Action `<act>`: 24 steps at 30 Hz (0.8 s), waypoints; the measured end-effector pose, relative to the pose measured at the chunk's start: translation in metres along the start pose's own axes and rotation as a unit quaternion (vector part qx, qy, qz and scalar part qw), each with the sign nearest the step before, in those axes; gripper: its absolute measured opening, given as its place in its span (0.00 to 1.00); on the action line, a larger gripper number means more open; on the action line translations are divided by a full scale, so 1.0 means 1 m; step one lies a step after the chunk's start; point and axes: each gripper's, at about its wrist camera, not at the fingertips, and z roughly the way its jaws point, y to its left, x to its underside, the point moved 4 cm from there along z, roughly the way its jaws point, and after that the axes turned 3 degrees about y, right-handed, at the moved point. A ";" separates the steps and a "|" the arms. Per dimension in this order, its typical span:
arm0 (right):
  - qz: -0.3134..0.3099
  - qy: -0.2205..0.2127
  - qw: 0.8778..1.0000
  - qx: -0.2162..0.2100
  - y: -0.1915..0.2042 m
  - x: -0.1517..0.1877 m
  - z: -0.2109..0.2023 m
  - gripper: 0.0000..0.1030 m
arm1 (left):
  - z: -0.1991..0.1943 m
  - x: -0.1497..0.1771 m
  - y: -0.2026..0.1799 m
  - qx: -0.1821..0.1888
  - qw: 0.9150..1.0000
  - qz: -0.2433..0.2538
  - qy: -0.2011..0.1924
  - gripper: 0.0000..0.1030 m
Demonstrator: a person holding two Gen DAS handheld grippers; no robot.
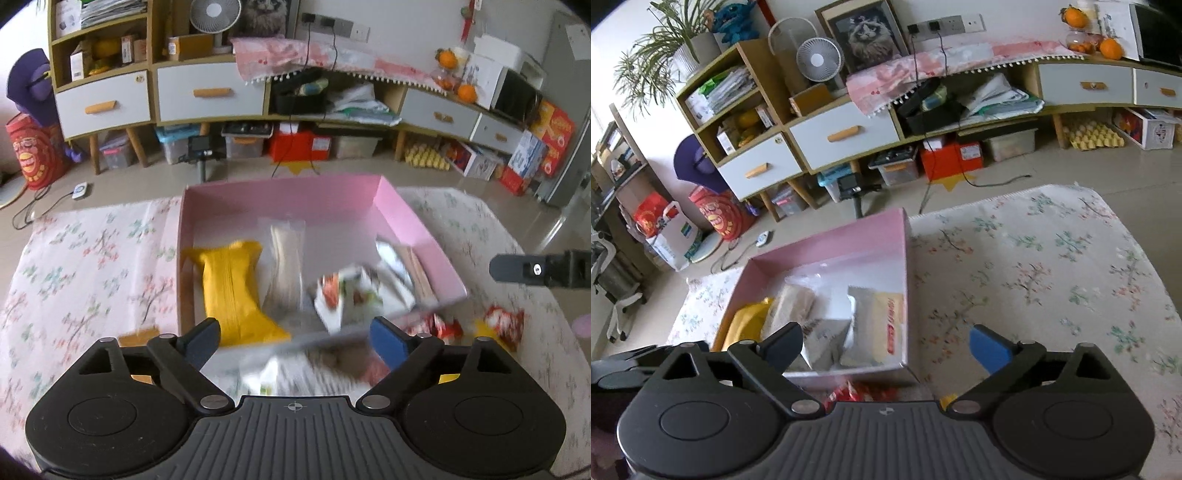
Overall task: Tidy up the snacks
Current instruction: 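Carry the rice-cake packet into the box with left while right carries the white packet in, releasing both, then grasp another large yellow pack with the right tool while the left tool moves toward the wafer packet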
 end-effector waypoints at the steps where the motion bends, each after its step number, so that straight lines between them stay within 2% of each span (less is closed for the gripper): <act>1: -0.001 0.005 1.000 0.006 -0.001 0.002 -0.001 0.76 | -0.004 0.006 -0.001 -0.003 1.000 -0.001 0.003 0.88; 8: -0.009 0.052 0.997 0.047 -0.001 0.020 -0.010 0.76 | -0.015 0.040 -0.004 -0.001 0.999 -0.018 0.027 0.92; 13: -0.025 0.078 0.995 0.064 0.004 0.036 -0.015 0.76 | -0.013 0.055 -0.012 -0.008 0.999 -0.001 0.051 0.92; 17: -0.026 0.096 0.993 0.070 0.010 0.046 -0.017 0.76 | -0.014 0.063 -0.022 0.001 0.999 0.007 0.052 0.92; 24: -0.034 0.116 0.991 0.064 0.022 0.055 -0.009 0.76 | -0.009 0.079 -0.044 0.013 0.997 0.052 0.057 0.89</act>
